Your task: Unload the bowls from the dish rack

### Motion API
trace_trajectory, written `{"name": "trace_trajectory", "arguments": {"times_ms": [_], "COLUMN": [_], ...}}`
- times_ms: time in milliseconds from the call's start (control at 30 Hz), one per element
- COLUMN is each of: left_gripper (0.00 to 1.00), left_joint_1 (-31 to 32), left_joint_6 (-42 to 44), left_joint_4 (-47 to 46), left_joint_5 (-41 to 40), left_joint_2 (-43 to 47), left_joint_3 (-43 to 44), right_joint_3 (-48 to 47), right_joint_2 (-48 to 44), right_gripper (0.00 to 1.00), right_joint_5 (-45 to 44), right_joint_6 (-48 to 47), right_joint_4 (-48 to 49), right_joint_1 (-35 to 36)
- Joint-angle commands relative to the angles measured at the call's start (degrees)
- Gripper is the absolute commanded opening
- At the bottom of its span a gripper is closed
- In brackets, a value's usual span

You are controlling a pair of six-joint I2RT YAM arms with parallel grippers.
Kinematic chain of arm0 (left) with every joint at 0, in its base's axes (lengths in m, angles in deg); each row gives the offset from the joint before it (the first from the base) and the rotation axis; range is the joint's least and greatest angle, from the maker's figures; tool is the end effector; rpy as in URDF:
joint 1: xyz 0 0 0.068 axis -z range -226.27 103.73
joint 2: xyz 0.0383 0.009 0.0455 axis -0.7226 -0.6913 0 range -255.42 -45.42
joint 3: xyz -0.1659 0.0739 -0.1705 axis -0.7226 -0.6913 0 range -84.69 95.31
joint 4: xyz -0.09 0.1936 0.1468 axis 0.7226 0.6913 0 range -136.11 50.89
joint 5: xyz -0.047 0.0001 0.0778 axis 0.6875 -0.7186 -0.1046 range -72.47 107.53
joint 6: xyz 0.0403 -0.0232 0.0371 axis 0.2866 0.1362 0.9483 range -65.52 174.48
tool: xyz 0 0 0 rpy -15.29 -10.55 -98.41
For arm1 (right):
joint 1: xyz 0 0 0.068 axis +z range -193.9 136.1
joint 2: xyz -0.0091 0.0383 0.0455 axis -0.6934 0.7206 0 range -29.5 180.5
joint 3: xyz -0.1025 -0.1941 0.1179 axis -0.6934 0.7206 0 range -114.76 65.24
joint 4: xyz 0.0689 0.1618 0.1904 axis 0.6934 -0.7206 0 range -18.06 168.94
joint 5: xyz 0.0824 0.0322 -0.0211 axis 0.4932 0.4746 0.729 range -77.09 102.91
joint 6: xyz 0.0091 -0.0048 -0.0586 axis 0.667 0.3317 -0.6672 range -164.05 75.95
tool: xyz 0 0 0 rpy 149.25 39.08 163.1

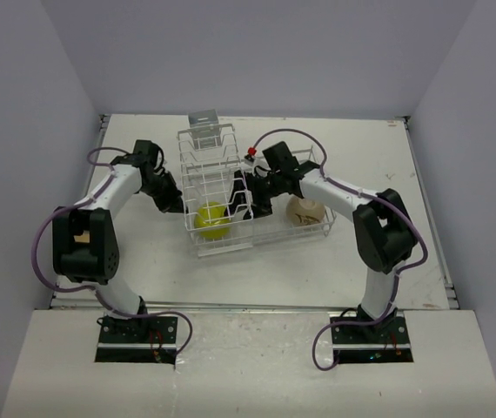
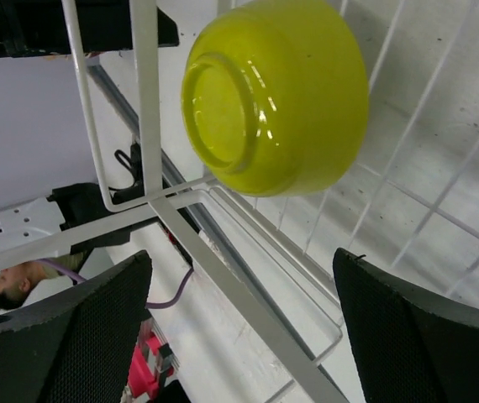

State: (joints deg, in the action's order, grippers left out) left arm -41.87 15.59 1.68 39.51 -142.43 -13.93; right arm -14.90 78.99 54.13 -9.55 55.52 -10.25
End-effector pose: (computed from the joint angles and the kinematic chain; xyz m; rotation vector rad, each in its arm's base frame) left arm 0.3225 -0.0412 0.1877 -0.7976 2.8393 -0.6844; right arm 0.3204 0.2477 0.1944 -0.3277 2.6672 1.3476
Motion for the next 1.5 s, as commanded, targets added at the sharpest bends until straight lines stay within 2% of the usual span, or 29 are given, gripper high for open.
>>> {"name": "trace_trajectory", "arguments": {"times_ms": [0,100,533,1467], "left_gripper": [0.0,0.0,0.0,0.0], "left_joint_1": [-0.1,-0.1,0.0,0.3], "left_joint_6": [-1.2,-1.2,-0.7,-0.9], "left_joint_4": [-3.5,-4.4,-5.7,-6.6], "left_joint_5": [5.4,6.1,8.7,9.9], "left_joint_2": [3.7,4.5,4.7,3.3], "left_joint_3": [-1.9,-3.1,-5.2,-5.6], "right_joint_3": [-0.5,-0.5,-1.0,-8.5], "right_joint_2": [0.1,1.4,5.9,13.3], "right_gripper": [0.89,0.91,0.89,0.88], "right_joint_5": [1.5,0.5,-3.4,-1.1], "right_joint_6": [-0.4,0.0,1.3,1.4], "right_joint_4": [4.2,5.8,7.8,5.5], "right_joint_1": [2.4,2.7,2.4,1.3]}}
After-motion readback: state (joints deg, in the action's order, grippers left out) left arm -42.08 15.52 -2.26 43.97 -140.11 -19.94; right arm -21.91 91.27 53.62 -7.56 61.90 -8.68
